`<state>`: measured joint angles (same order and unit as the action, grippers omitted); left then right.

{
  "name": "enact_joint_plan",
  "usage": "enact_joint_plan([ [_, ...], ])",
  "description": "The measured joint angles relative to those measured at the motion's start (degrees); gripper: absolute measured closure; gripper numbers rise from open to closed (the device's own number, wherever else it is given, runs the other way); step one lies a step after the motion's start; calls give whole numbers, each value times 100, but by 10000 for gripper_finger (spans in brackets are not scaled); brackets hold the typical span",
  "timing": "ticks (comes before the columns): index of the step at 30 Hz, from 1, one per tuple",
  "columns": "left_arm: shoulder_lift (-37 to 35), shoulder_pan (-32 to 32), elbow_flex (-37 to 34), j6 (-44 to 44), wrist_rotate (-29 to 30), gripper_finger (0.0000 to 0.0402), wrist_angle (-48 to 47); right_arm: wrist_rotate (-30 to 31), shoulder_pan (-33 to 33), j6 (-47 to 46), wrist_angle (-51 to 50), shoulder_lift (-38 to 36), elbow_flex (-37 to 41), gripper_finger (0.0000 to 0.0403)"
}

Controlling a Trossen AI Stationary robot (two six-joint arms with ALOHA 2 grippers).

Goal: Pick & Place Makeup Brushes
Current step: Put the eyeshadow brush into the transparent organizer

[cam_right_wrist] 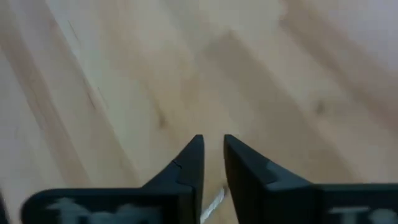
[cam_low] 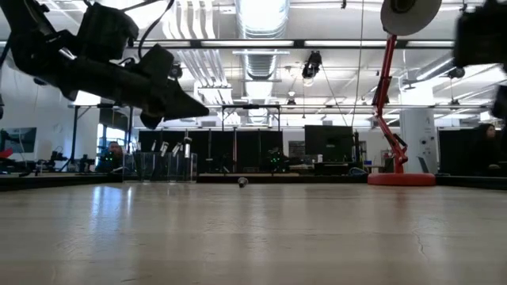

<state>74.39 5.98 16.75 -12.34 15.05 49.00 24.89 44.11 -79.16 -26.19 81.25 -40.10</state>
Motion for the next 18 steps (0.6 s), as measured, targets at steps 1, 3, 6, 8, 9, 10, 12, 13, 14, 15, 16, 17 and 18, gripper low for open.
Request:
enact_joint_plan([
  [1, 48, -12, 0, -2, 0, 399, 35, -81, 111, -248, -54, 21, 0, 337],
  [3, 126, -26, 0, -7, 1, 399, 74, -225, 295, -710, -193, 38, 2, 320],
  [6, 229, -27, 2, -33, 2, 399, 78, -407, 456, -1172, -314, 92, 0, 297],
  [8, 285, -27, 2, -54, 2, 399, 96, -472, 508, -1369, -325, 131, 0, 286],
  [9, 295, -27, 2, -59, 3, 399, 92, -534, 505, -1421, -315, 150, 0, 281],
  [10, 309, -27, 2, -59, 2, 399, 100, -579, 505, -1468, -313, 181, 0, 277],
  [12, 319, -27, 2, -80, 2, 399, 99, -699, 502, -1533, -319, 264, 0, 273],
  [13, 319, -27, 2, -87, 2, 399, 101, -724, 501, -1546, -311, 306, 0, 272],
  [14, 319, -27, 2, -88, 2, 399, 108, -779, 501, -1561, -325, 347, -11, 271],
  [15, 319, -27, 2, -88, 2, 399, 108, -835, 499, -1570, -364, 416, -48, 271],
  [16, 319, -27, 2, -90, 2, 399, 107, -853, 499, -1581, -384, 486, -98, 271],
  [17, 319, -27, 2, -90, 2, 399, 107, -872, 499, -1582, -412, 554, -162, 271],
  [18, 319, -27, 2, -90, 2, 399, 108, -870, 491, -1579, -456, 619, -251, 271],
])
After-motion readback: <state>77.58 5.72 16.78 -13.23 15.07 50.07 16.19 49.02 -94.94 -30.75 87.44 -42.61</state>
